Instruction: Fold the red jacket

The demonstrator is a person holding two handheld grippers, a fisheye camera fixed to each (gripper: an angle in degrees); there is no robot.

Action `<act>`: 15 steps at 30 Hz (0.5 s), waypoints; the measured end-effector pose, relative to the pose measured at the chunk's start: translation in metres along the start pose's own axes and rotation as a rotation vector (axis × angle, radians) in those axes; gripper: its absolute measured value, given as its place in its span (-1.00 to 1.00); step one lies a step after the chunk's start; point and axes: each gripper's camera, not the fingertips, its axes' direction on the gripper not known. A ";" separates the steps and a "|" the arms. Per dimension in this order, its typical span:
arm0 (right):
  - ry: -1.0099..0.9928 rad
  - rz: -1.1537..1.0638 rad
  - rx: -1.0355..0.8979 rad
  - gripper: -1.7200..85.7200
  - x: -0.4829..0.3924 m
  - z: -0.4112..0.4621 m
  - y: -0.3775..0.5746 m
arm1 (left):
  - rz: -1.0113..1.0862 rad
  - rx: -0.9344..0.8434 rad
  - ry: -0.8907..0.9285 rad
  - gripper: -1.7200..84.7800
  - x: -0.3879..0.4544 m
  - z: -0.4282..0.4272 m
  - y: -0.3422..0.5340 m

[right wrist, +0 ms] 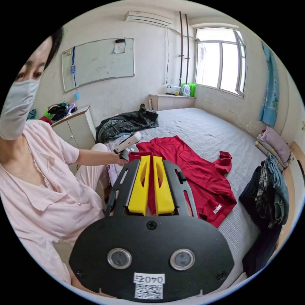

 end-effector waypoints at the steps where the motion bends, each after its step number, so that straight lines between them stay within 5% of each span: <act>1: -0.010 0.020 -0.014 -0.98 0.030 0.012 -0.009 | -0.017 0.016 -0.005 -0.98 -0.006 -0.007 0.002; 8: -0.086 0.243 -0.194 -0.98 0.199 0.143 -0.035 | 0.034 -0.021 -0.187 -0.98 -0.004 -0.034 0.015; 12: -0.085 0.301 -0.305 -0.98 0.238 0.195 -0.043 | 0.170 -0.082 -0.276 -0.98 0.034 -0.014 0.006; 15: -0.145 0.220 -0.212 -0.98 0.230 0.184 -0.065 | 0.203 -0.080 -0.261 -0.98 0.050 -0.007 -0.005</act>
